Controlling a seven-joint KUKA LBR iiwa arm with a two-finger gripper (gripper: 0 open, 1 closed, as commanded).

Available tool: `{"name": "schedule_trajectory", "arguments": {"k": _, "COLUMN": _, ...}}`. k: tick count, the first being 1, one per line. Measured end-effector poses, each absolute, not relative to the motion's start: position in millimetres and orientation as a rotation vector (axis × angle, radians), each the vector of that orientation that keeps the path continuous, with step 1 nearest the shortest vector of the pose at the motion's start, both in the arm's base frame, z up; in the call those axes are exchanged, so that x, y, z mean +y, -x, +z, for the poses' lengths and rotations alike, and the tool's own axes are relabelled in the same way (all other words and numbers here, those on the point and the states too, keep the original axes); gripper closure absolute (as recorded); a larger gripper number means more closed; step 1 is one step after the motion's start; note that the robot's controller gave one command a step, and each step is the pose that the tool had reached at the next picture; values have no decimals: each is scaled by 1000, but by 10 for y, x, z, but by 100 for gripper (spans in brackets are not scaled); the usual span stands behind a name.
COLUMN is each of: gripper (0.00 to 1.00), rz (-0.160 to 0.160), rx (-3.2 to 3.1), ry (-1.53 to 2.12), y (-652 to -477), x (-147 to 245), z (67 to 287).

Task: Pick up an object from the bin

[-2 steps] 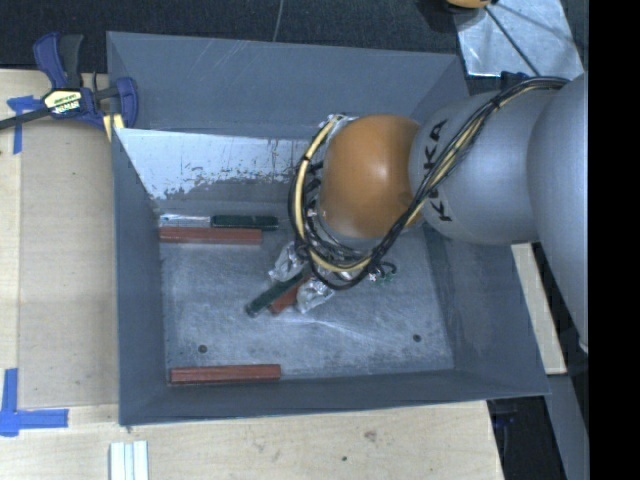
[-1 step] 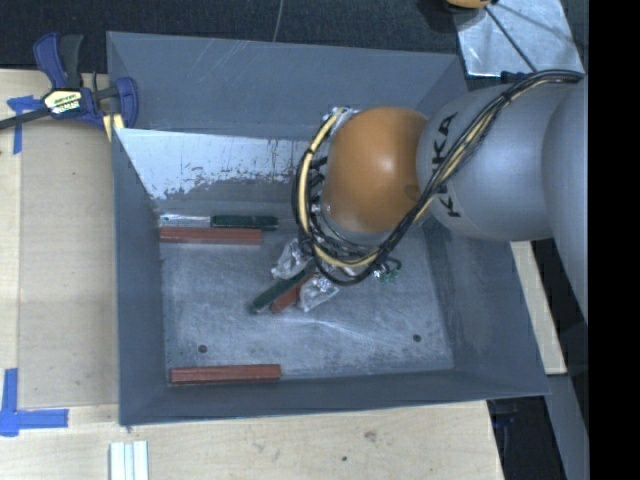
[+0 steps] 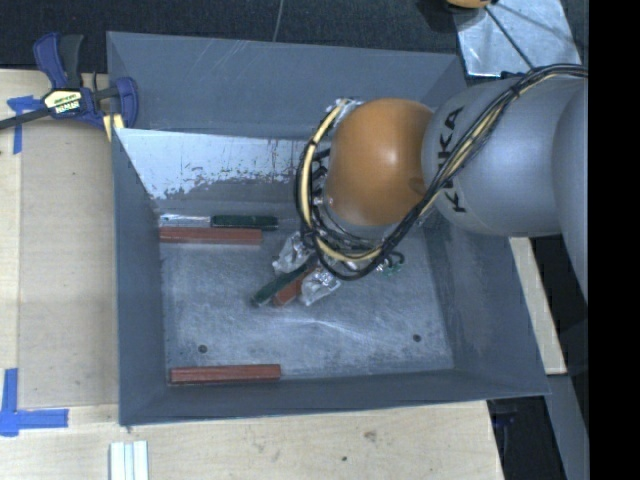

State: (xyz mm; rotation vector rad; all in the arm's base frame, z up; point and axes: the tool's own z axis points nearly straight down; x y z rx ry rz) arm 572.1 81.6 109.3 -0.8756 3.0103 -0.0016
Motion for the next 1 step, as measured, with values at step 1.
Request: {"name": "schedule_trajectory", "arguments": {"k": 1, "gripper": 100, "rz": 0, "rx": 3016, "ry": 877, "y": -5707, "x": 815, "z": 1181}}
